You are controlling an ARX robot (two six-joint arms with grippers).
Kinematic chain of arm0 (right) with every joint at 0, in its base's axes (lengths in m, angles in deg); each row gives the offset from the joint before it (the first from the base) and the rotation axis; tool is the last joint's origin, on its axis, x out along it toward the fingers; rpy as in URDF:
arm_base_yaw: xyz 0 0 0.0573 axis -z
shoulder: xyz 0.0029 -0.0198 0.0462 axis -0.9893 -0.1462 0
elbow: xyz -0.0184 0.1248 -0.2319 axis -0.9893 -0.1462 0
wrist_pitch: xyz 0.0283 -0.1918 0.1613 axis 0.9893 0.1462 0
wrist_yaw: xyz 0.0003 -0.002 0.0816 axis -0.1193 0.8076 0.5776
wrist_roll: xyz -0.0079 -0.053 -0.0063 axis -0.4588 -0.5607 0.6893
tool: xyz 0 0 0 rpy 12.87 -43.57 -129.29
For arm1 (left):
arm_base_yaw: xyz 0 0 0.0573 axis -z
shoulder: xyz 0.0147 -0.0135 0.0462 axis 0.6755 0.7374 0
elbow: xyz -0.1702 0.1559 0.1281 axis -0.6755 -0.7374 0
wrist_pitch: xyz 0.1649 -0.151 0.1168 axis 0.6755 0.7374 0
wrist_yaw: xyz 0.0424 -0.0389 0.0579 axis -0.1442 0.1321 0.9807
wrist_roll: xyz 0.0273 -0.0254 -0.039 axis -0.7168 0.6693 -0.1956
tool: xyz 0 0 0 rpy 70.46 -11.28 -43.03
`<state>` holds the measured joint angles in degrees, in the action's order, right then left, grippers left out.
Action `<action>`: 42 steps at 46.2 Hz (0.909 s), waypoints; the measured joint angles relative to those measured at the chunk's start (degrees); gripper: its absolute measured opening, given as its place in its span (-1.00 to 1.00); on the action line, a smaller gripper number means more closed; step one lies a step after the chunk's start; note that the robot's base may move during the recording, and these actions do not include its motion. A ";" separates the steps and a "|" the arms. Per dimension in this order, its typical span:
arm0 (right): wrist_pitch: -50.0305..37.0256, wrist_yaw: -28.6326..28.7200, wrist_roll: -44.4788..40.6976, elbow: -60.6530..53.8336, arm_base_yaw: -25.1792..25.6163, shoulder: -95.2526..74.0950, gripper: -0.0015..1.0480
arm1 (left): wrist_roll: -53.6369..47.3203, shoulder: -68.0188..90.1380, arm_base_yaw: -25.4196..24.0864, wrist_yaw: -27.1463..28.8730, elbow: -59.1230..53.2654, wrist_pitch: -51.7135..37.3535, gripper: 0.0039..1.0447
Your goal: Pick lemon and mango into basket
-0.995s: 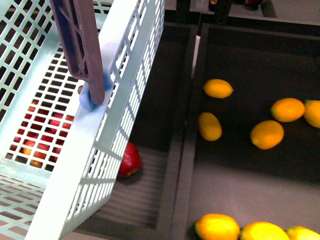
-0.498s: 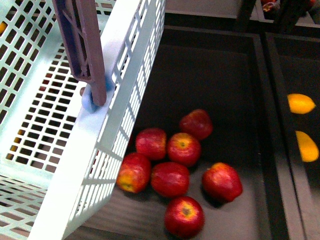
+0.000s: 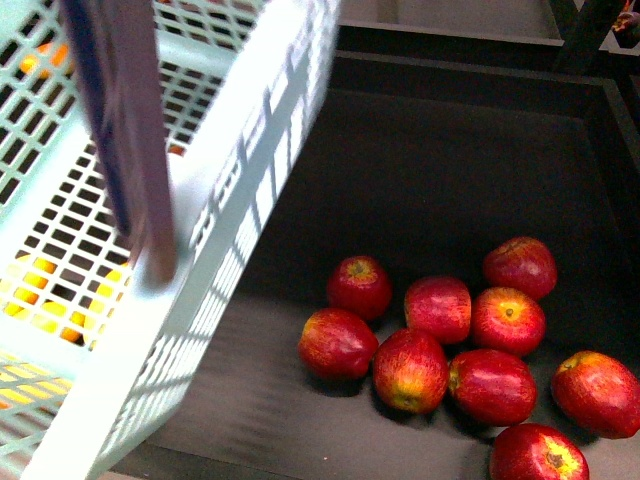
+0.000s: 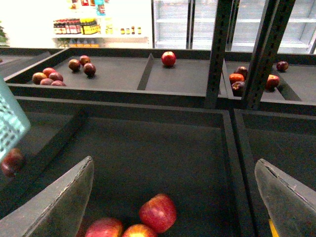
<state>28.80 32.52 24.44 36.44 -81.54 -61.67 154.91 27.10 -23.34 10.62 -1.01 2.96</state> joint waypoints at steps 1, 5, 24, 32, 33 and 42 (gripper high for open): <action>0.00 0.00 -0.02 0.00 0.02 0.00 0.83 | -3.21 1.07 0.02 -1.60 1.81 3.39 -0.88; 0.00 0.07 0.00 0.00 0.00 0.00 0.83 | -15.67 5.22 1.09 -4.44 6.01 9.68 -0.88; 0.00 -0.11 0.00 0.00 0.00 0.00 0.83 | -25.57 30.34 6.29 -6.97 23.04 0.59 -0.88; 0.00 -0.13 0.00 0.00 0.00 0.00 0.83 | -24.85 37.88 11.17 -12.07 30.82 -0.11 -0.88; 0.00 -0.13 0.00 0.00 0.00 0.00 0.83 | -24.85 38.73 11.82 -12.48 31.76 0.15 -0.88; 0.00 -0.13 0.00 0.00 0.00 0.00 0.83 | -22.93 43.54 15.47 -14.69 36.37 0.28 -0.88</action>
<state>28.80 32.39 24.44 36.44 -81.54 -61.67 131.98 70.64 -7.86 -4.07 35.36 3.25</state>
